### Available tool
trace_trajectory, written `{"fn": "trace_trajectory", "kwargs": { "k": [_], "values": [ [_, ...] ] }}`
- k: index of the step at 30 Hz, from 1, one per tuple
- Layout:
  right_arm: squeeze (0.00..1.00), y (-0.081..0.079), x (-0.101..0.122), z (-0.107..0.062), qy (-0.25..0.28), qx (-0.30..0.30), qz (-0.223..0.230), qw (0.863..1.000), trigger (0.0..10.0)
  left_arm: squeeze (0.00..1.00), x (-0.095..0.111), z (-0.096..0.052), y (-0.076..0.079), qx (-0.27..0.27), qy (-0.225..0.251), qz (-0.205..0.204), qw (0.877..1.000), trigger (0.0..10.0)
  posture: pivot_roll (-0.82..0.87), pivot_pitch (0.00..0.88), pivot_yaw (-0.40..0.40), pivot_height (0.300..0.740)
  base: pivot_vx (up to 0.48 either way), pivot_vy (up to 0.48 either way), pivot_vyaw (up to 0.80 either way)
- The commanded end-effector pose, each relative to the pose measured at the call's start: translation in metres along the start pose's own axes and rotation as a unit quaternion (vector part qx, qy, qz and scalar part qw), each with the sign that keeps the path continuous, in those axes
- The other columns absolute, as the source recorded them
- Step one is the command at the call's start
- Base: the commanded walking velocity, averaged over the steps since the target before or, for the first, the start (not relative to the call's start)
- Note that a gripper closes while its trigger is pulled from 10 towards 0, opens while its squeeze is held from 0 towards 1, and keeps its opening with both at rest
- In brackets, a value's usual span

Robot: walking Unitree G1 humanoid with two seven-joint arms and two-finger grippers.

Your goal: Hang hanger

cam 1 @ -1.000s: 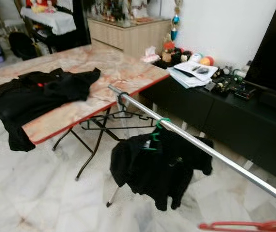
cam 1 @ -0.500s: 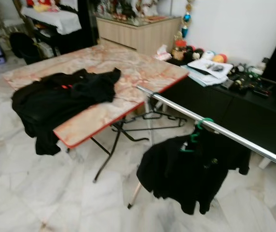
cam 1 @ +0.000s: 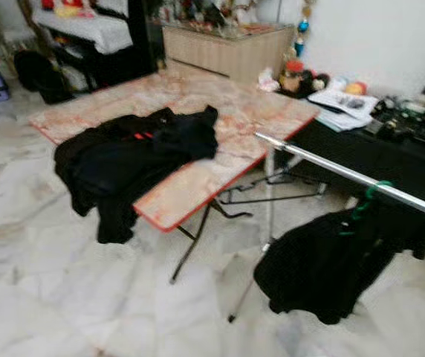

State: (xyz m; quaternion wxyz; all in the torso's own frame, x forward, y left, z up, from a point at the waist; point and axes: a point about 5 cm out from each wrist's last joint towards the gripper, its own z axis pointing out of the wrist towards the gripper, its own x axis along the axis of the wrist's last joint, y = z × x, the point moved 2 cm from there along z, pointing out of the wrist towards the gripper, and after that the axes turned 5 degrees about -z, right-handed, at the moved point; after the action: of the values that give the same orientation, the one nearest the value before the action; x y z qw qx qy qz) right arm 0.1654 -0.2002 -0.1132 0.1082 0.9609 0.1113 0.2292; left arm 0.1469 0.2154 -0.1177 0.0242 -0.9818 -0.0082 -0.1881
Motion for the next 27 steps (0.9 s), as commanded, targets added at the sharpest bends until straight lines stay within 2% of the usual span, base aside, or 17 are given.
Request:
{"fn": "trace_trajectory", "kwargs": {
  "k": [1,9,27],
  "values": [
    [0.0,-0.0053,0.0127,0.0006,0.019,0.005,0.004,1.0,10.0,0.0,-0.0022,-0.0003,-0.0016,0.001,-0.002,0.002,1.0,10.0,0.07,0.0,-0.023,0.74,0.0,0.454,0.0],
    [0.0,-0.0049,0.012,0.0006,0.018,0.004,0.012,1.0,10.0,0.0,-0.0023,-0.0003,-0.0014,0.0,-0.001,0.004,1.0,10.0,0.07,0.0,-0.024,0.74,0.0,0.378,-0.06],
    [0.0,-0.0059,0.011,0.0004,0.018,0.005,0.02,1.0,10.0,0.0,-0.0024,-0.0004,-0.0007,-0.005,0.003,0.01,1.0,10.0,0.07,0.0,-0.019,0.74,0.0,0.0,-0.8]
  ]
}}
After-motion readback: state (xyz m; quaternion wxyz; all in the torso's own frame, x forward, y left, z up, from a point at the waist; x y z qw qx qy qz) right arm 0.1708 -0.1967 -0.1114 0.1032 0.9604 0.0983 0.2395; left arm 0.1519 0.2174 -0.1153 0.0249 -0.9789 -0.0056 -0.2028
